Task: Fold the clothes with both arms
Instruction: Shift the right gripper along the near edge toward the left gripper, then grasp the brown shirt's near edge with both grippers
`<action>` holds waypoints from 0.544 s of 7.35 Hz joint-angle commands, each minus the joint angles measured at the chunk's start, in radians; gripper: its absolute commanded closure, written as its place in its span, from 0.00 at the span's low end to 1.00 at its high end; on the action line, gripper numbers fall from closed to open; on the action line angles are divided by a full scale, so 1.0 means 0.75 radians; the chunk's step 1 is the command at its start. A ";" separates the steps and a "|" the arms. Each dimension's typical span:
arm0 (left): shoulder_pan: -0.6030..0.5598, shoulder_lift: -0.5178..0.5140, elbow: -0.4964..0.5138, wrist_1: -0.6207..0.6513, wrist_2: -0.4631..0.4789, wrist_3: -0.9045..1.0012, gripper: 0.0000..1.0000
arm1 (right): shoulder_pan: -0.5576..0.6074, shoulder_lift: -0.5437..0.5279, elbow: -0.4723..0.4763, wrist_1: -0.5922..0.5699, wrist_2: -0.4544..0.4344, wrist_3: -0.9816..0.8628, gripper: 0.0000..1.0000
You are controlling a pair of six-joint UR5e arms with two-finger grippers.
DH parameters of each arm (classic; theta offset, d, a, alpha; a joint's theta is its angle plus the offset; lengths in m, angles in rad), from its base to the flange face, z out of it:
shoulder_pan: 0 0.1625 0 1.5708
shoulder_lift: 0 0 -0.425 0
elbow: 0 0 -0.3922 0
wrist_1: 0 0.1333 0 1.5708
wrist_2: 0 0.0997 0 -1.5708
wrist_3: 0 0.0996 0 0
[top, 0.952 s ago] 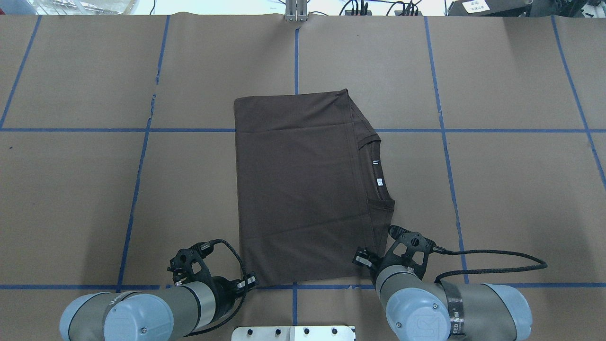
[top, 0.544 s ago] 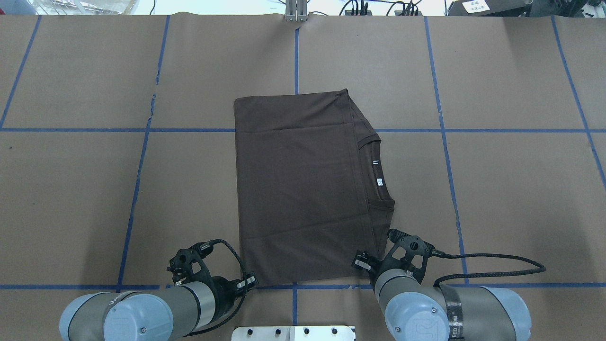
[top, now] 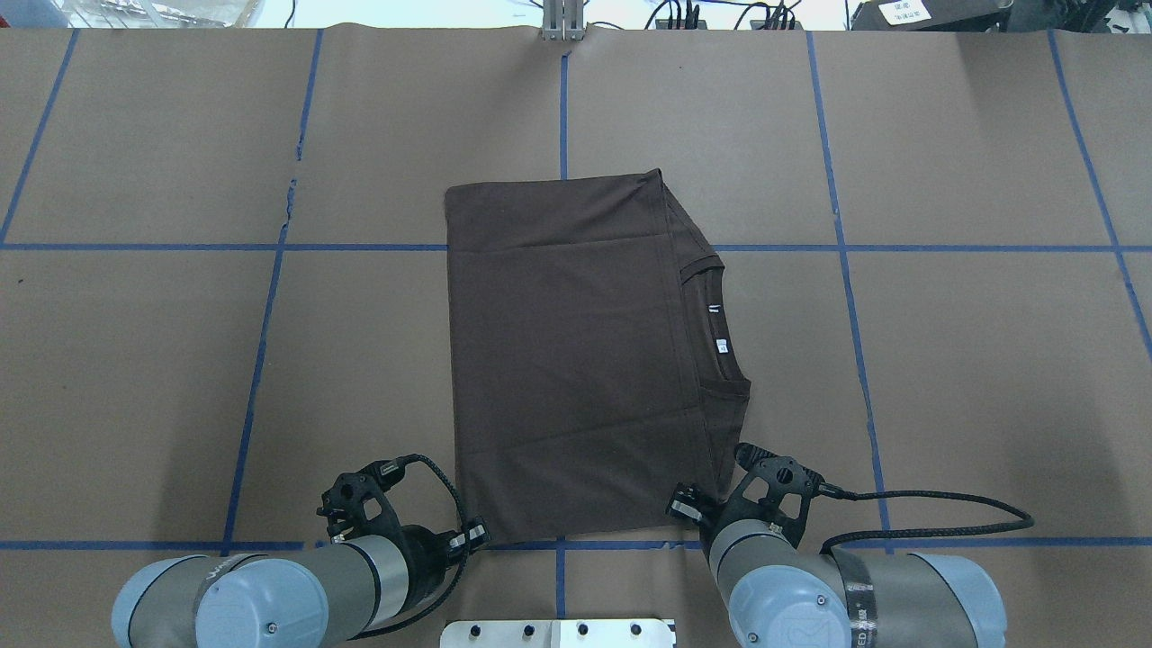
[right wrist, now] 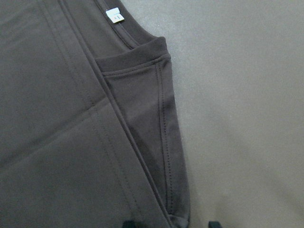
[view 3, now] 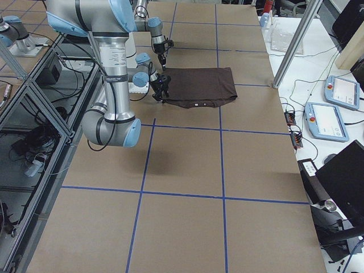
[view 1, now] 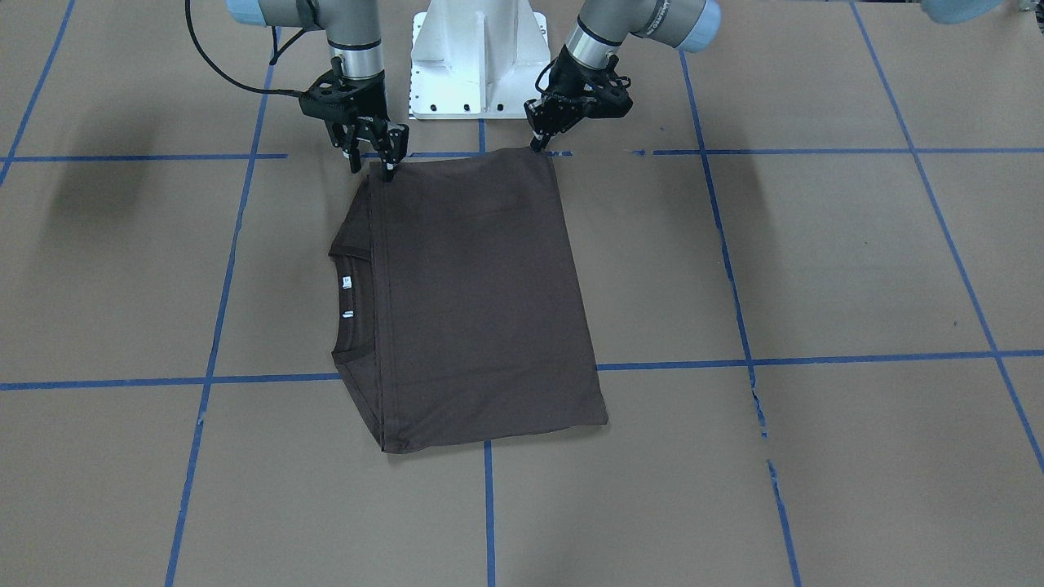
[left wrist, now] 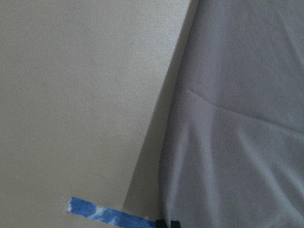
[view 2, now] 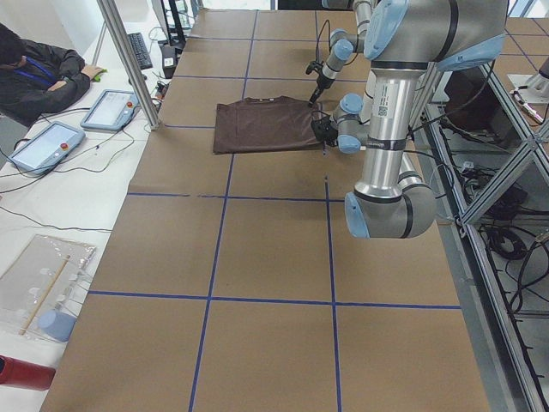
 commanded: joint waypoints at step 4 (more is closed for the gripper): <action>0.000 0.002 -0.001 0.001 0.000 -0.001 1.00 | 0.001 0.008 0.001 0.000 -0.010 0.040 1.00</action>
